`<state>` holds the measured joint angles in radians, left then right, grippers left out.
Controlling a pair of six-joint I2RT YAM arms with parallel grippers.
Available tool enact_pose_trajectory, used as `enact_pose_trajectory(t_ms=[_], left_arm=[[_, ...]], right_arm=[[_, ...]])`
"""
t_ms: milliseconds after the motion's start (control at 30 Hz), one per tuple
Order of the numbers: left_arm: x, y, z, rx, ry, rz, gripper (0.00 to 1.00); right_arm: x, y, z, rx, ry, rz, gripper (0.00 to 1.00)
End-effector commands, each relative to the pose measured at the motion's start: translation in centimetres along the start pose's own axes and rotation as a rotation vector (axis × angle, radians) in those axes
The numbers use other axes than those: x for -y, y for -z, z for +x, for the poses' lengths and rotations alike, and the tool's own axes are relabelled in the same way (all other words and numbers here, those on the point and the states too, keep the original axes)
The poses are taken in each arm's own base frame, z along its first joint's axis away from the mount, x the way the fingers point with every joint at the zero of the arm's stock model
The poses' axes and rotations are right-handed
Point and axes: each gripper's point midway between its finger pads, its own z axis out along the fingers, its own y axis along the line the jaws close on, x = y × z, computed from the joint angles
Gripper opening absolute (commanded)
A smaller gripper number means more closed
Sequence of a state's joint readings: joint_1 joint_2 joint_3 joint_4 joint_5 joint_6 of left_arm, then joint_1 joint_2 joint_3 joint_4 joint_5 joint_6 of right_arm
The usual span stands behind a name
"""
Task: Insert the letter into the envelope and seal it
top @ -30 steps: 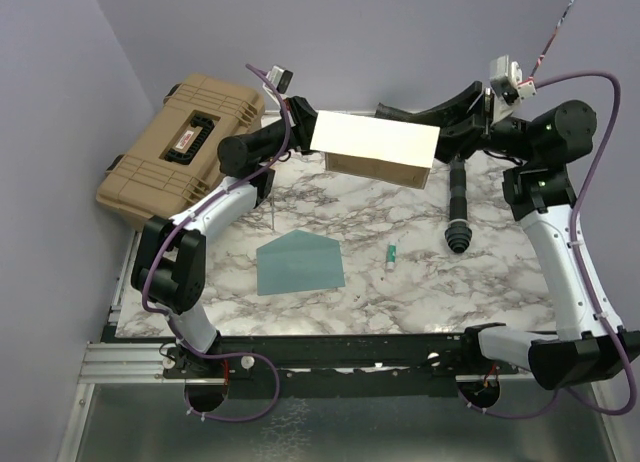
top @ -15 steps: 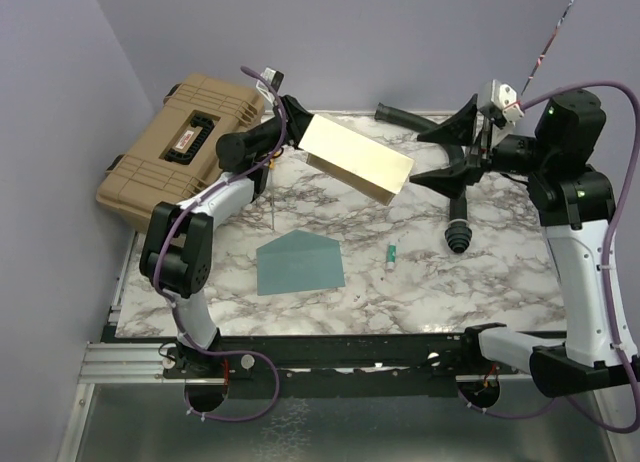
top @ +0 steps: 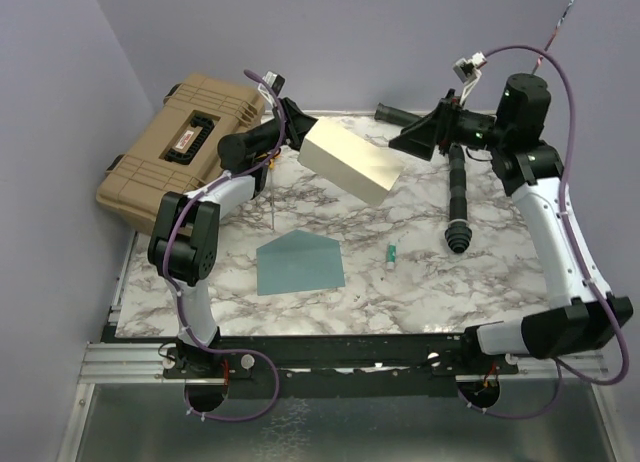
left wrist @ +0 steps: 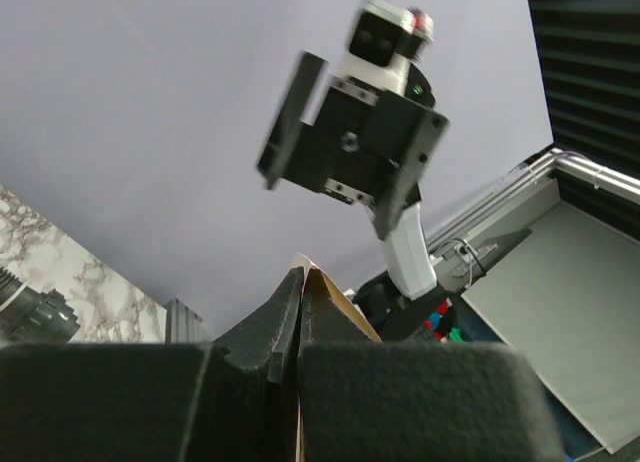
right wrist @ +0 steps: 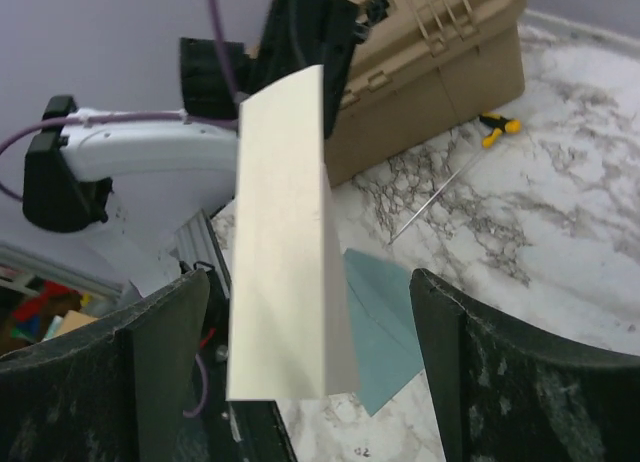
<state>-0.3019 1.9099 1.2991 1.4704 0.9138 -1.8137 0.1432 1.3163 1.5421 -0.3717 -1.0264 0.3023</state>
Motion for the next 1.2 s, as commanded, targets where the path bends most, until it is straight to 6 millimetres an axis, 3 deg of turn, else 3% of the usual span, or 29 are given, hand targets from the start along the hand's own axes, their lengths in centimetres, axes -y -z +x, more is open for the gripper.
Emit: enact_pose_trajectory(t_ms=[0, 167, 333, 500, 633, 900, 1033, 1133, 1167], left_arm=[[2.5, 0.5, 1.9, -0.09, -0.149, 0.075, 0.0], [2.4, 0.8, 2.5, -0.113, -0.155, 0.065, 0.0], [2.4, 0.8, 2.5, -0.116, -0.153, 0.066, 0.0], [2.7, 0.7, 2.5, -0.114, -0.156, 0.07, 0.0], [2.9, 0.7, 2.4, -0.107, -0.158, 0.07, 0.0], [2.9, 0.5, 2.1, -0.088, -0.191, 0.037, 0.0], [3.0, 0.5, 2.2, -0.088, -0.204, 0.022, 0.0], [2.6, 0.7, 2.2, -0.088, -0.215, -0.011, 0.01], [2.3, 0.8, 2.2, -0.086, -0.22, -0.031, 0.07]], right_arm=[[4.2, -1.9, 0.4, 0.015, -0.212, 0.099, 0.86], [3.4, -4.0, 2.9, -0.114, -0.266, -0.057, 0.85], [1.9, -4.9, 4.9, -0.175, -0.319, -0.172, 0.71], [0.9, -4.5, 5.4, -0.19, -0.322, -0.223, 0.59], [0.8, -4.7, 6.1, -0.215, -0.345, -0.234, 0.43], [0.3, -4.8, 6.6, -0.244, -0.349, -0.252, 0.25], [0.2, -4.9, 6.3, -0.236, -0.339, -0.236, 0.02], [0.7, -5.0, 5.7, -0.212, -0.315, -0.174, 0.0], [1.1, -5.0, 5.5, -0.202, -0.309, -0.144, 0.0]])
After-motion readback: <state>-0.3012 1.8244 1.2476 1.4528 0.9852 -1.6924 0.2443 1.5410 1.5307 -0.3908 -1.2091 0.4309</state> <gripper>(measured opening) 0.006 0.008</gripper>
